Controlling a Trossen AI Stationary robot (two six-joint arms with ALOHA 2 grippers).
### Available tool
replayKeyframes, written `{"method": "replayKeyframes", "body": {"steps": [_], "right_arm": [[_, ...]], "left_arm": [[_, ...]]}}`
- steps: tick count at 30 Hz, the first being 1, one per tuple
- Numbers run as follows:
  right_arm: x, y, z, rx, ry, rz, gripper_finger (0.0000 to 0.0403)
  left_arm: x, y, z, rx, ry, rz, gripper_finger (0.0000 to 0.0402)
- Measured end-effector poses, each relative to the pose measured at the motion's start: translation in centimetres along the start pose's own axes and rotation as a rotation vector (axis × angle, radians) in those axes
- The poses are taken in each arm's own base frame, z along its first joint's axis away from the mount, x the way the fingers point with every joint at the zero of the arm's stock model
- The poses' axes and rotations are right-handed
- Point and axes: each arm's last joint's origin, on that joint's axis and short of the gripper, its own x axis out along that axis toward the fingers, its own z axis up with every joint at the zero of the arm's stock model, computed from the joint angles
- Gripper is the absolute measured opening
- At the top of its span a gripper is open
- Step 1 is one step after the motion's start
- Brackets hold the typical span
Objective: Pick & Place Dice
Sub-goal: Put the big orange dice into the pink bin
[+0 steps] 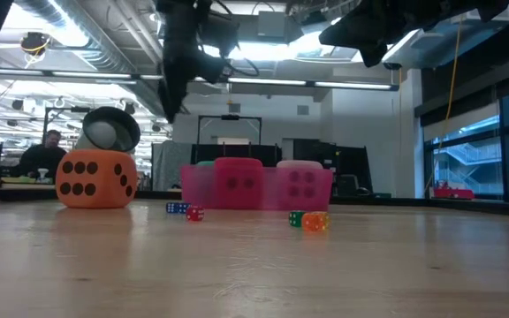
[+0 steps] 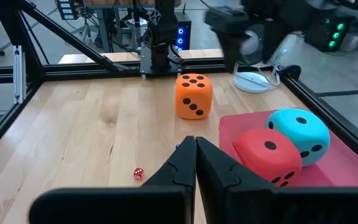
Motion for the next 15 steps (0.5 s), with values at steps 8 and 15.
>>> {"method": "replayKeyframes", "body": {"steps": [8, 15], "right_arm": [[0.0, 0.0, 0.0, 0.001, 0.0, 0.0, 0.0011], [0.0, 0.0, 0.0, 0.009, 0.0, 0.0, 0.0011]], "left_arm": [[-3.0, -4.1, -3.2, 0.006, 0.005, 0.104, 0.04], [-5.5, -7.1, -6.2, 0.065, -0.287, 0.108, 0.04]]}}
